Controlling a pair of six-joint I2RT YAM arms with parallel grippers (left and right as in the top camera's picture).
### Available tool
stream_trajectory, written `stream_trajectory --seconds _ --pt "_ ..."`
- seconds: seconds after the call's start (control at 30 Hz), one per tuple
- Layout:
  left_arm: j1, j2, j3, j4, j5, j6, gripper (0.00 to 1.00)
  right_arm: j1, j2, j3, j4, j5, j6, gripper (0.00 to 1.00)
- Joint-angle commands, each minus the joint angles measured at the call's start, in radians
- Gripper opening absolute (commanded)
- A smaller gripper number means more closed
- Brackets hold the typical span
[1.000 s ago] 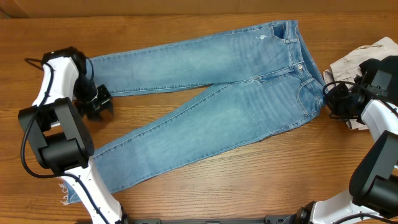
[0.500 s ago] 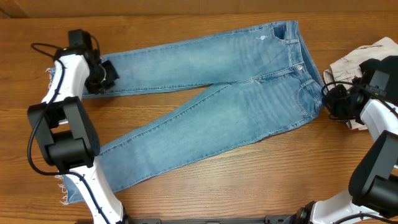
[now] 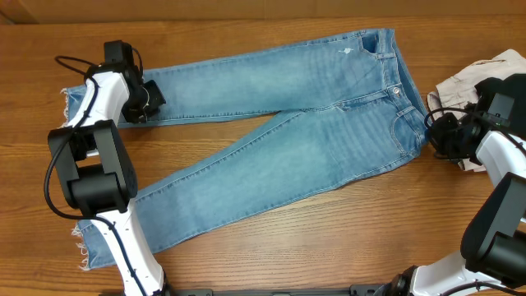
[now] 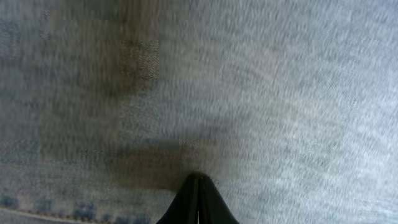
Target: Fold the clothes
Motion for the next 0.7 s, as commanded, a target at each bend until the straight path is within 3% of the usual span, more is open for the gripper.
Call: stream_trajectory --seconds 0.0,0.3,0.43,0.57,0.67 --pt "0.003 0.086 -0.005 0.05 -0.057 -0.008 0.04 0.006 -0.003 0.014 -0.007 -0.001 -0.003 0.04" --pt "-0.003 0.091 0.111 0.206 -0.072 -0.014 0.04 0.006 -0.003 0.014 -0.006 -0.008 0.001 0.04" --pt "-0.003 0.091 0.17 0.199 -0.051 -0.014 0.04 0.006 -0.003 0.014 -0.006 -0.009 0.001 0.04" --pt "-0.003 0.09 0.319 -0.005 -0.045 0.002 0.04 0.006 -0.003 0.014 -0.007 -0.009 0.0 0.04" --pt "-0.003 0.08 0.479 -0.288 -0.041 0.021 0.04 0.006 -0.003 0.014 -0.007 -0.009 0.0 0.04"
